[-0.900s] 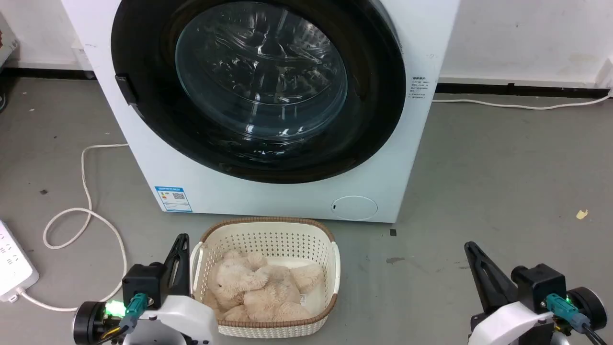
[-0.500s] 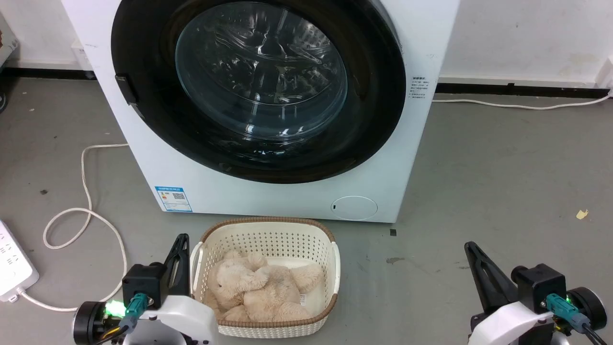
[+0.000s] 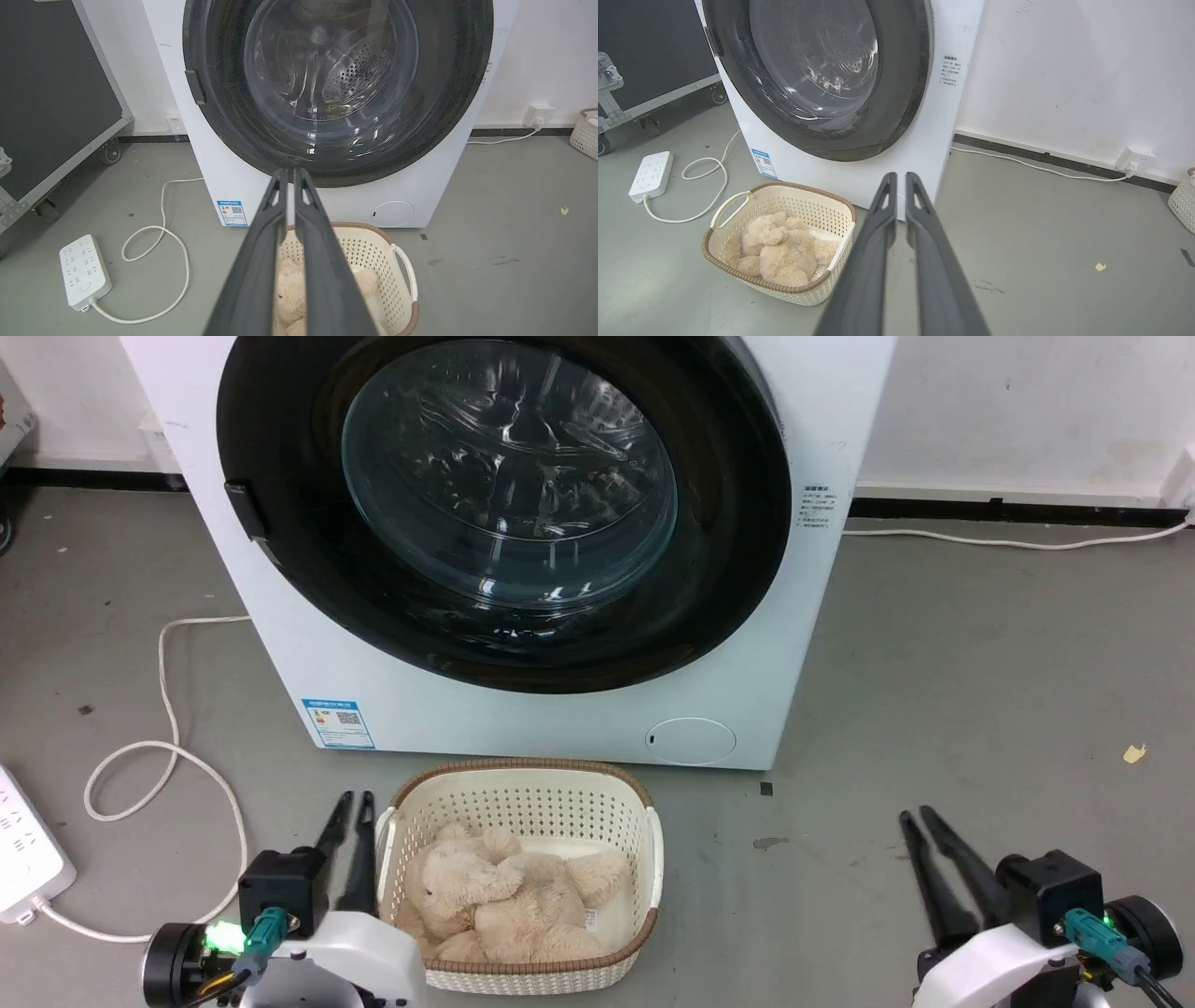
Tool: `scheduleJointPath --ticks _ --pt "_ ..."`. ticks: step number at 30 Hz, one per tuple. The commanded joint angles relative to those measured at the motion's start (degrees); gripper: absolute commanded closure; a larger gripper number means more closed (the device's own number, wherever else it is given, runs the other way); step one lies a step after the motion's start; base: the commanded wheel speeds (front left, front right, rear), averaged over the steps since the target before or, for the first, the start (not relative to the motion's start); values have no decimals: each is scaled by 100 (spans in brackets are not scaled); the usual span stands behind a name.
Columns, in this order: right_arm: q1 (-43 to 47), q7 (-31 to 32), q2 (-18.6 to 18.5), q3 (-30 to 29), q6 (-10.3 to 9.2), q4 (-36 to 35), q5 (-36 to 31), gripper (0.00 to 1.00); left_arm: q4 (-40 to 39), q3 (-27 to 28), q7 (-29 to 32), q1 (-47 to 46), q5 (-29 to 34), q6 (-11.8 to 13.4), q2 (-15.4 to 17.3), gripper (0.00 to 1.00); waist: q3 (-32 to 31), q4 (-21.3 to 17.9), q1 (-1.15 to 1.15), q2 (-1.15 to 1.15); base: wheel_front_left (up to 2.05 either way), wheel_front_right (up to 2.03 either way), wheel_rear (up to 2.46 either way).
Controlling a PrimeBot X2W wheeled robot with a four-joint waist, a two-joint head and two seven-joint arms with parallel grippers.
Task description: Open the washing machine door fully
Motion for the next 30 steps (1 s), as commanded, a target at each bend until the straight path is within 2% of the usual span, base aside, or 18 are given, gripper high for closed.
scheduleJointPath --ticks 1,20,30 --pt "2 -2 0 1 0 2 3 0 0 -1 -3 0 0 0 0 0 0 0 0 0 0 0 0" --pt "-127 -226 -3 0 -1 -61 -132 0 -83 -139 -226 -65 -9 17 2 0 181 17 0 0 0 0 0" --pt "-464 -292 -178 79 -2 -161 -190 0 -214 -205 -346 -233 -10 27 6 0 516 70 0 0 0 0 0"
